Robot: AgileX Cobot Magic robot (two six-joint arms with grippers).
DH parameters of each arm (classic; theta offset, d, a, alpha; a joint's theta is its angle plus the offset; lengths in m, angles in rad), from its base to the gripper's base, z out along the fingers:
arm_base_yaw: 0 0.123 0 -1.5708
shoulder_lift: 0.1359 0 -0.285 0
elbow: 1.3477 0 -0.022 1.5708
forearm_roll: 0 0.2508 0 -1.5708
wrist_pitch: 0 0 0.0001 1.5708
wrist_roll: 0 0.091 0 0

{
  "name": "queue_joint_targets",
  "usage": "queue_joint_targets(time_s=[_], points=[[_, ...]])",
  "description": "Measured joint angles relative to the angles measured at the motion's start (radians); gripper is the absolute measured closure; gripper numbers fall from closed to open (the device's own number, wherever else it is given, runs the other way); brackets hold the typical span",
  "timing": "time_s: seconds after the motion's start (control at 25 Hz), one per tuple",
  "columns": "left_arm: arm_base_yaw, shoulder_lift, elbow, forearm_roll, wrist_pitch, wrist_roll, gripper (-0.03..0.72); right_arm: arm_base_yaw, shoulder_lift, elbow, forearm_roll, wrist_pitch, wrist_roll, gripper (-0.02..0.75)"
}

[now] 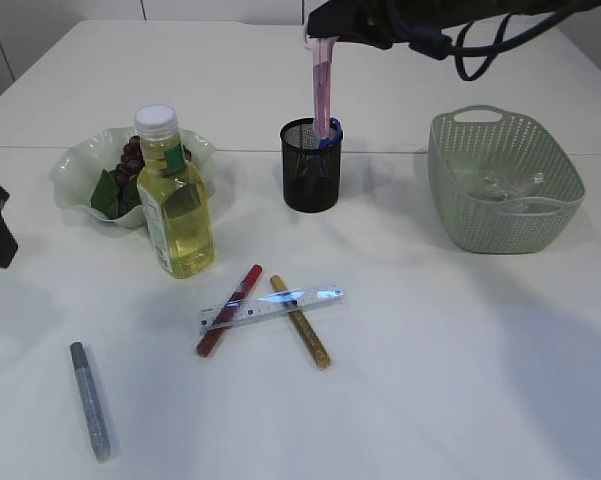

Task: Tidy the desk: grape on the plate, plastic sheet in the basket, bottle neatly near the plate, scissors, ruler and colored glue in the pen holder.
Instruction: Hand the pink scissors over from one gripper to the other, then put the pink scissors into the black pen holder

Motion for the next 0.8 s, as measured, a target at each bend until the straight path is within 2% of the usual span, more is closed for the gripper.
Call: queue_joint_targets(time_s=[0.28,0.48,0.64,0.8], points=[[0.000,-0.002,0.113,-0.011,-0.004,0.000,0.282,0.000,0.223,-0.245,0.000,-0.040,-0.203,0.680],[0.000,-0.004,0.139,-0.011,-0.015,0.000,0.284,-0.002,0.357,-0.380,0.022,-0.066,-0.316,0.680],[0.000,-0.006,0.139,-0.027,-0.019,0.000,0.289,-0.002,0.418,-0.424,0.129,-0.086,-0.458,0.680],[0.000,-0.006,0.139,-0.030,-0.019,0.000,0.294,-0.002,0.449,-0.431,0.314,-0.115,-0.658,0.681]])
